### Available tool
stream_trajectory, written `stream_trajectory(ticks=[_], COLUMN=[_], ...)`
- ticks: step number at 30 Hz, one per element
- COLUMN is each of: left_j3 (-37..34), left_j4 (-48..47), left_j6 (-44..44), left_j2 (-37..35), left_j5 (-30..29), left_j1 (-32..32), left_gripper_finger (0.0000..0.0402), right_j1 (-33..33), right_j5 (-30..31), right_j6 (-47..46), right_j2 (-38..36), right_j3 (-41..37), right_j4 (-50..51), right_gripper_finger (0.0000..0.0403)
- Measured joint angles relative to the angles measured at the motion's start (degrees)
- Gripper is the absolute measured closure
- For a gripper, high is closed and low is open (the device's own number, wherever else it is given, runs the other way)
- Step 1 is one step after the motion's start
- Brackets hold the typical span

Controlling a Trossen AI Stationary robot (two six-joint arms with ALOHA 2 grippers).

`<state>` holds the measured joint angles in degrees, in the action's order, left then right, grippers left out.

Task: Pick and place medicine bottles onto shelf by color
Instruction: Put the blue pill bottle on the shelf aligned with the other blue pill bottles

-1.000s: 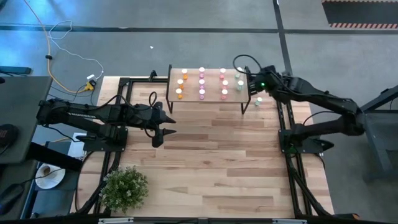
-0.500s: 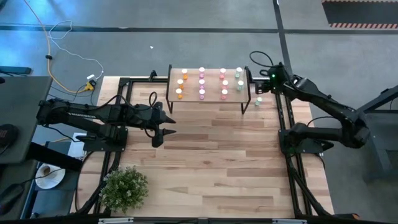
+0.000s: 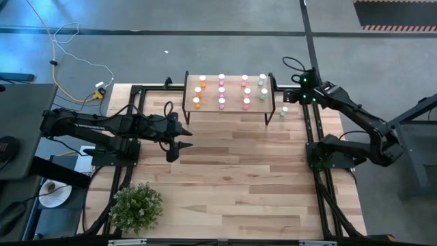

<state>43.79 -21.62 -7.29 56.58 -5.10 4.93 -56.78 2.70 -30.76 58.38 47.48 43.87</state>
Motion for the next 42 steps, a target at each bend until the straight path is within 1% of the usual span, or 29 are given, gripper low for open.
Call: stream_trajectory(ticks=[4, 7, 14, 17, 23, 29, 36, 42], left_j3=[0.02, 0.00, 0.00, 0.00, 0.00, 0.00, 0.00, 0.00], left_j4=[-0.01, -0.01, -0.01, -0.03, -0.03, -0.05, -0.03, -0.03], left_j6=[0.00, 0.00, 0.63, 0.70, 1.07, 1.07, 1.07, 1.03], left_j2=[-0.02, -0.01, 0.00, -0.01, 0.00, -0.02, 0.00, -0.01], left_j5=[0.00, 0.02, 0.13, 0.13, 0.11, 0.09, 0.05, -0.02], left_j1=[0.00, 0.00, 0.00, 0.00, 0.00, 0.00, 0.00, 0.00], left_gripper_finger=[0.0206, 0.0206, 0.0206, 0.0206, 0.0206, 0.0206, 0.0206, 0.0206], right_j1=[-0.97, -1.11, -1.11, -1.11, -1.05, -0.64, 1.53, 2.34], right_j5=[-1.38, -2.34, -2.54, -2.54, -2.40, -1.65, 0.97, 1.60], right_j6=[-2.65, -4.64, -8.79, -9.51, -7.90, -6.76, -7.79, -8.01], right_j2=[1.41, 2.39, 2.55, 2.55, 2.55, 3.59, 6.77, 7.38], right_j3=[-1.57, -4.23, -9.98, -10.53, -10.55, -10.55, -10.55, -10.55], right_j4=[1.42, 0.65, -6.76, -9.22, -12.06, -12.08, -12.03, -12.18], right_gripper_finger=[0.0217, 0.0217, 0.0217, 0.0217, 0.0217, 0.0217, 0.0217, 0.0217])
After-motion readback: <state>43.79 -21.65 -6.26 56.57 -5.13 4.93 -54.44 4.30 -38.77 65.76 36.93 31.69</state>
